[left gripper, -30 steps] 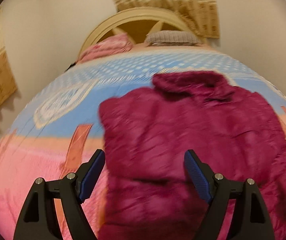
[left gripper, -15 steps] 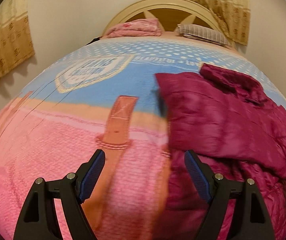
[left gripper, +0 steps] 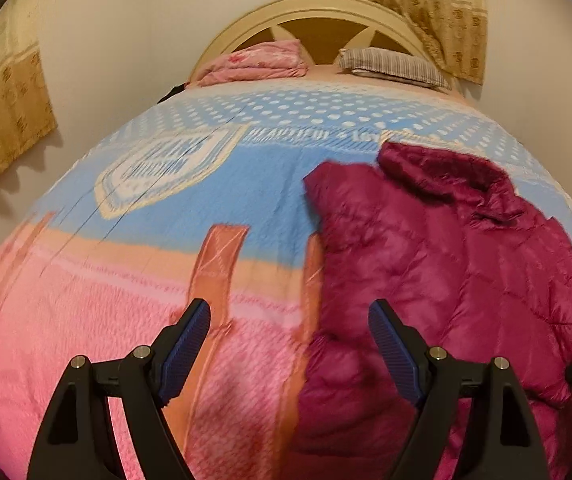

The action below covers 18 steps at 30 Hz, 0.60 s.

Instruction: Fold large clothes

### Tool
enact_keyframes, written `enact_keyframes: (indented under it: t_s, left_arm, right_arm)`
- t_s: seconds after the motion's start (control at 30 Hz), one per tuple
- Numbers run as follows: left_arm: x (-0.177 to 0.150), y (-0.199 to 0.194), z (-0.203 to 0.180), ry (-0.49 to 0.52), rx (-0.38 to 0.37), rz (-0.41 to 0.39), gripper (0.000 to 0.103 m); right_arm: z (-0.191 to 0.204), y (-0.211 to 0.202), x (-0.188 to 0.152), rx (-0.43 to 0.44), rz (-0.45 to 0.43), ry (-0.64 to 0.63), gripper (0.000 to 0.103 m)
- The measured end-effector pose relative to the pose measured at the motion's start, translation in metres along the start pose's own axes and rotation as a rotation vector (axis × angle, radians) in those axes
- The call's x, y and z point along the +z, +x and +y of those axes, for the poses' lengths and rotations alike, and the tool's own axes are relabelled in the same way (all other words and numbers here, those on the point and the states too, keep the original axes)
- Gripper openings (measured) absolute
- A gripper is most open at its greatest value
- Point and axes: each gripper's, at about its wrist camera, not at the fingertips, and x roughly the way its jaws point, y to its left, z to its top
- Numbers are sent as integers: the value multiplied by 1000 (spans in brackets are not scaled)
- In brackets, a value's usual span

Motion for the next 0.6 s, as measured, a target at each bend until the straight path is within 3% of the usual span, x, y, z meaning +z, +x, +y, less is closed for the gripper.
enact_keyframes:
  t_s: [0.07,0.1,0.13,0.2,0.3,0.43,0.6]
  left_arm:
    - [11,-2,-11,26,-13,-19,82]
    - [14,-2,-15,35,-19,-28,82]
    - [18,-1,-20,40,-25,-36,82]
    - [25,6,-27,26,-45,-30,82]
    - [31,24,-36,-26,-93,-7,82]
    - [35,51,-52,-61,-119,18,82]
    - [22,91,-57,-47,-54,86,82]
  right_arm:
    - [-6,-4,2,-16,4,17,22]
    - [-8,-7,3,-13,5,28,30]
    - [-9,-10,4,-28,-4,32,52]
    - [-11,-25,7,-93,-60,42,65]
    - [-8,-42,19,-152,-141,60,62]
    - [17,-35,42,-71,-182,21,47]
    - [36,14,58,-68,-127,-28,46]
